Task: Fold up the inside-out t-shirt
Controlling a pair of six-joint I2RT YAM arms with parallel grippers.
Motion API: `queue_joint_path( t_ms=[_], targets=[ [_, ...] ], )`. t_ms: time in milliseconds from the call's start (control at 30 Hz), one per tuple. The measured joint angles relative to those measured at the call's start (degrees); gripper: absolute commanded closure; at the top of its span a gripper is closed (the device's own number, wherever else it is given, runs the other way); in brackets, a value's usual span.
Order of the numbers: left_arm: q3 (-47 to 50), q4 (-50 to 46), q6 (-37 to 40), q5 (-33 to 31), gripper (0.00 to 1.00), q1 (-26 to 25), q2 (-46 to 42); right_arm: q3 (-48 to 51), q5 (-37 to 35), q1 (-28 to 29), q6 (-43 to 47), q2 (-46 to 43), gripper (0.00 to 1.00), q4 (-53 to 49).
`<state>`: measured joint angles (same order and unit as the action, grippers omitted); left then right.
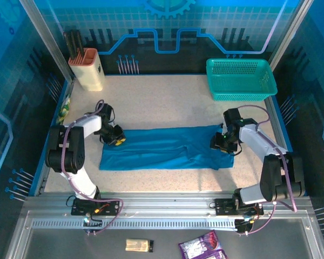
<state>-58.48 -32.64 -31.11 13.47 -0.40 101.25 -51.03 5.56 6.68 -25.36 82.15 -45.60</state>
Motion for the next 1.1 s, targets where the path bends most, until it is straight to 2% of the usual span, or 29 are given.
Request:
queue_joint_path(
  t_ms=[333,567,667,767,933,1100],
  targets=[
    [-1.7,-0.5,0.2,-0.1,0.79,0.0,-1.2,2.6,-2.6,0.0,-0.2,4.4,0.60,1.0],
    [3.1,-0.5,-0.3,0.0,0.78,0.0,-10.2,2.6,-2.6,0.0,-0.9,5.8,0.82,1.8],
    [7.1,-0.3,-2.2,1.0,0.79,0.0,-13.4,2.6,-3.3,0.0,-1.2,3.8,0.93,1.1],
    [12.7,1.8,-5.7,3.4,0.77,0.4,-15.2,2.4,-4.0,0.0,-1.4,0.5,0.99,-0.4],
    [18.4,3.9,-9.6,5.2,0.78,2.1,-15.3,1.8,-5.2,-0.2,-1.6,-1.7,1.00,-1.5],
    [18.4,6.5,-10.2,9.4,0.78,5.2,-13.1,1.9,-6.7,-1.6,-1.6,1.8,1.00,-1.0]
  ],
)
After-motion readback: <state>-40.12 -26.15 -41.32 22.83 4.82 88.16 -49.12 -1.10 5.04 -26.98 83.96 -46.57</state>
